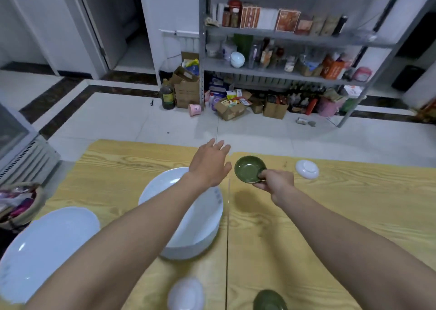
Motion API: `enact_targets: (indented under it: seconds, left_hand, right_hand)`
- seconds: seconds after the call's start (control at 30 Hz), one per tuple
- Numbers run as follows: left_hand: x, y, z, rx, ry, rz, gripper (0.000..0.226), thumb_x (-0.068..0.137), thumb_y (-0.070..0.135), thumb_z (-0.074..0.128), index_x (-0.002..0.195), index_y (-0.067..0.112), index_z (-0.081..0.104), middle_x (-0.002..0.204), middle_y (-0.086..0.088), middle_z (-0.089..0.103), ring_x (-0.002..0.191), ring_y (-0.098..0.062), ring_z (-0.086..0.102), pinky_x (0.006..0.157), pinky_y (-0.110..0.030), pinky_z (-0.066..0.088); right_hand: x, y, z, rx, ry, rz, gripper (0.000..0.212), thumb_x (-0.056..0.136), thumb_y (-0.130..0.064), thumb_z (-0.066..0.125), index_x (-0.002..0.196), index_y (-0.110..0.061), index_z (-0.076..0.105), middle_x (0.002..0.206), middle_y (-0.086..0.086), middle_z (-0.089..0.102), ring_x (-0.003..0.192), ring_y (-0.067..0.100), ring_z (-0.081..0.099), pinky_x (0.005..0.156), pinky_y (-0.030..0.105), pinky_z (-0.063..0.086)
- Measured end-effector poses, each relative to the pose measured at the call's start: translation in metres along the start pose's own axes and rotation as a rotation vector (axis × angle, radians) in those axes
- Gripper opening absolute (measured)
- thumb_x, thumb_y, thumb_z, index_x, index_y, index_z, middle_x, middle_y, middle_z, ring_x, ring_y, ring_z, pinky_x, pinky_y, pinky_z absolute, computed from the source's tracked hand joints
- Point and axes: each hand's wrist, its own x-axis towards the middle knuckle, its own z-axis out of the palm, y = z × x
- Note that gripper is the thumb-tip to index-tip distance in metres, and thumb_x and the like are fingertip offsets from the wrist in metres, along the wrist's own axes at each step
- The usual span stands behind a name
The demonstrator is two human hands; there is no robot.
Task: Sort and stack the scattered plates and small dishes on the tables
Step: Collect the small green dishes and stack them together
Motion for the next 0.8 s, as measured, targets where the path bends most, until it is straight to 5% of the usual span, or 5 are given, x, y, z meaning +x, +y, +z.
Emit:
enact_targets:
  seconds: [0.43, 0.8]
  left_hand:
    - [-0.131, 0.146, 0.021, 0.036, -0.028, 0.003, 0.054, 0.099, 0.037, 0.045, 0.149, 0.018, 0.036, 0.158, -0.006, 0.032, 0.147, -0.029, 0.022, 0.114, -0.041, 0.028]
    - [-0.157, 0.173, 0.035, 0.036, -0.042, 0.044, 0.055, 0.099, 0.037, 0.046, 0.149, 0.018, 0.036, 0.158, -0.007, 0.032, 0.147, -0.030, 0.023, 0.115, -0.043, 0.027]
  right_hand:
    - [-0.084, 0.055, -0.144, 0.063, -0.030, 0.061, 0.013, 0.079, 0.015, 0.062, 0.089, 0.008, 0.061, 0.093, 0.021, 0.067, 0.052, 0.032, 0.070, 0.049, 0.030, 0.059]
    - [-0.107, 0.070, -0.173, 0.085, 0.008, 0.065, 0.013, 0.078, 0.016, 0.063, 0.088, 0.008, 0.060, 0.086, 0.019, 0.067, 0.050, 0.030, 0.070, 0.052, 0.033, 0.060]
